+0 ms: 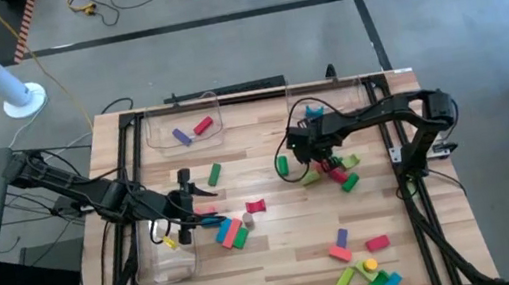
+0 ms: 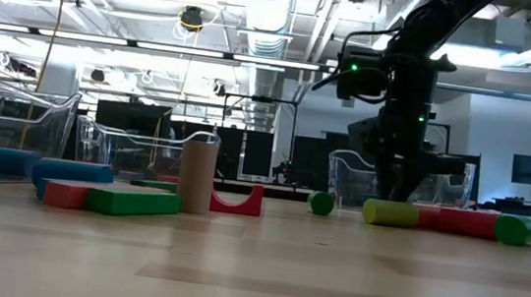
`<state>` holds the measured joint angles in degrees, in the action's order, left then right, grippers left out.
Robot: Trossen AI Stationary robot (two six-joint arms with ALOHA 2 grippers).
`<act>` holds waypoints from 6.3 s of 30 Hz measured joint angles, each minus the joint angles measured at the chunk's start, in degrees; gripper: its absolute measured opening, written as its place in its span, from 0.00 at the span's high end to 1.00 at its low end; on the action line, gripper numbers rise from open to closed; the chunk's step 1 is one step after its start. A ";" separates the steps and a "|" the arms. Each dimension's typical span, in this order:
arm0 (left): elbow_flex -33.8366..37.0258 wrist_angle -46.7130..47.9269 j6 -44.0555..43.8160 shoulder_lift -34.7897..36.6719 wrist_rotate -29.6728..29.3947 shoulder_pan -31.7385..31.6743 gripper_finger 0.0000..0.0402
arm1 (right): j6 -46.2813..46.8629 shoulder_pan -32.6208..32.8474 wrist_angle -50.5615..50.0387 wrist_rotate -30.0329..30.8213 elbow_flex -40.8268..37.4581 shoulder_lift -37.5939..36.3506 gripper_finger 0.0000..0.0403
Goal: Sort blocks by size
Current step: Put the green rectangular block into the top left transparent bin
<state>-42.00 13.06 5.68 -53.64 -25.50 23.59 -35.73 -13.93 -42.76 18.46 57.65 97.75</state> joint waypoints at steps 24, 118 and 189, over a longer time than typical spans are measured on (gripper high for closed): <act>0.00 -0.07 -0.79 0.00 0.00 0.00 0.50 | -3.94 -2.60 0.37 -2.31 0.04 0.05 0.47; 0.02 -34.94 5.52 -12.87 3.70 -4.29 0.50 | 16.31 28.58 53.08 -6.71 6.07 -15.97 0.76; -1.44 -44.10 7.01 -21.47 5.62 -9.15 0.82 | 13.42 29.18 62.44 -3.08 6.13 -11.03 0.76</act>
<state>-43.44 -31.04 12.69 -75.11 -19.88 14.45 -22.31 15.25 19.69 15.38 63.79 86.72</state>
